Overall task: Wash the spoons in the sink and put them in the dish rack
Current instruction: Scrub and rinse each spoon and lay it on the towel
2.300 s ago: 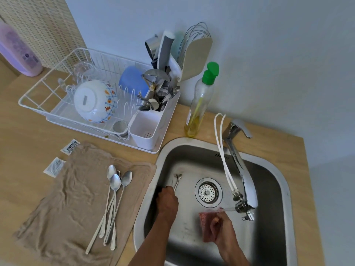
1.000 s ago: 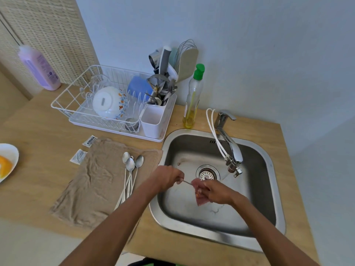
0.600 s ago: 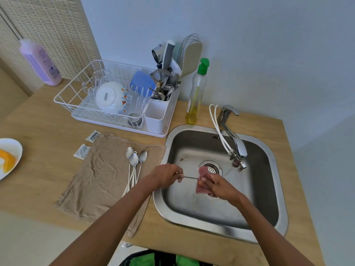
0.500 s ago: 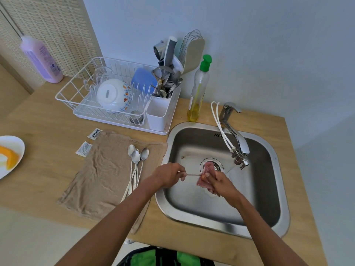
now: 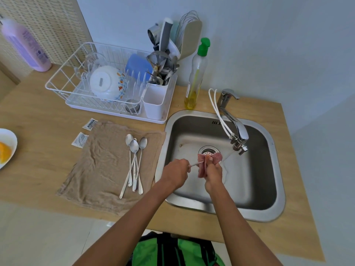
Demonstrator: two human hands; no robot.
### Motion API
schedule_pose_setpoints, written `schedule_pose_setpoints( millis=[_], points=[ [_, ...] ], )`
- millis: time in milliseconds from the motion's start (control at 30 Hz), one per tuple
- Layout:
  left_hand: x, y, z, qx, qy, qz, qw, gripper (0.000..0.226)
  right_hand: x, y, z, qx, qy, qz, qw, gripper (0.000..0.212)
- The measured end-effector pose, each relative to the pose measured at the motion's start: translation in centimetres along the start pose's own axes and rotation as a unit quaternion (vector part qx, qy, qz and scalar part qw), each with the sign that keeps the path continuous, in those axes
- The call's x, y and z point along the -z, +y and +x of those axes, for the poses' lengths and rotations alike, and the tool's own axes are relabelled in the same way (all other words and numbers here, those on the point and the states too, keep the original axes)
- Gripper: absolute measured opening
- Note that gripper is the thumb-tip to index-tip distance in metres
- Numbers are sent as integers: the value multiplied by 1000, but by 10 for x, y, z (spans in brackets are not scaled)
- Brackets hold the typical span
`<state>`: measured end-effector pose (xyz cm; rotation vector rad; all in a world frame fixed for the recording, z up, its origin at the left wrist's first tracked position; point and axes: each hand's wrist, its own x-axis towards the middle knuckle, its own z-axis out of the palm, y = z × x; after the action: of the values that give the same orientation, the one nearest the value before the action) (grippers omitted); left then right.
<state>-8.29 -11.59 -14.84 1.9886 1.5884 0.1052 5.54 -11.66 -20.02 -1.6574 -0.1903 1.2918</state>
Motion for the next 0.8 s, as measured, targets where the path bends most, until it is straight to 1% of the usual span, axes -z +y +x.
schedule_pose_setpoints(
  millis=[100, 167, 233, 300, 367, 433, 500, 567, 633, 700, 733, 800],
  points=[
    [-2, 0, -3, 16, 2, -15, 1000, 19, -2, -9, 0, -25, -69, 74, 995, 27],
    [-5, -1, -7, 20, -3, -18, 1000, 18, 0, -15, -1, -28, -93, 69, 993, 26],
    [-10, 2, -10, 19, -12, -20, 1000, 17, 2, -13, 3, -18, -60, 20, 998, 27],
    [-17, 10, -14, 14, -20, -24, 999, 20, -1, -9, 5, 6, 8, 0, 1000, 27],
    [-23, 19, -18, 22, -34, -34, 999, 24, -6, -8, 6, 20, 53, 19, 998, 26],
    [-30, 22, -24, 36, -71, -31, 996, 25, -6, -10, 6, 27, 60, 46, 997, 22],
    [-34, 17, -31, 57, -119, -23, 991, 22, -1, -10, 6, 23, 46, 61, 997, 21],
    [-37, 10, -34, 71, -143, -55, 986, 24, 6, -9, 8, 9, 27, 70, 997, 20],
    [-39, 6, -30, 83, -147, -77, 983, 25, 11, -7, 6, -21, -19, 96, 995, 17],
    [-39, 6, -27, 86, -140, -87, 982, 23, 12, -6, 0, -58, -89, 119, 987, 22],
    [-40, 7, -26, 85, -139, -91, 982, 22, 11, -6, -3, -68, -111, 117, 984, 24],
    [-42, 10, -27, 76, -132, -91, 984, 22, 9, -9, -6, -67, -123, 105, 985, 26]
  ],
)
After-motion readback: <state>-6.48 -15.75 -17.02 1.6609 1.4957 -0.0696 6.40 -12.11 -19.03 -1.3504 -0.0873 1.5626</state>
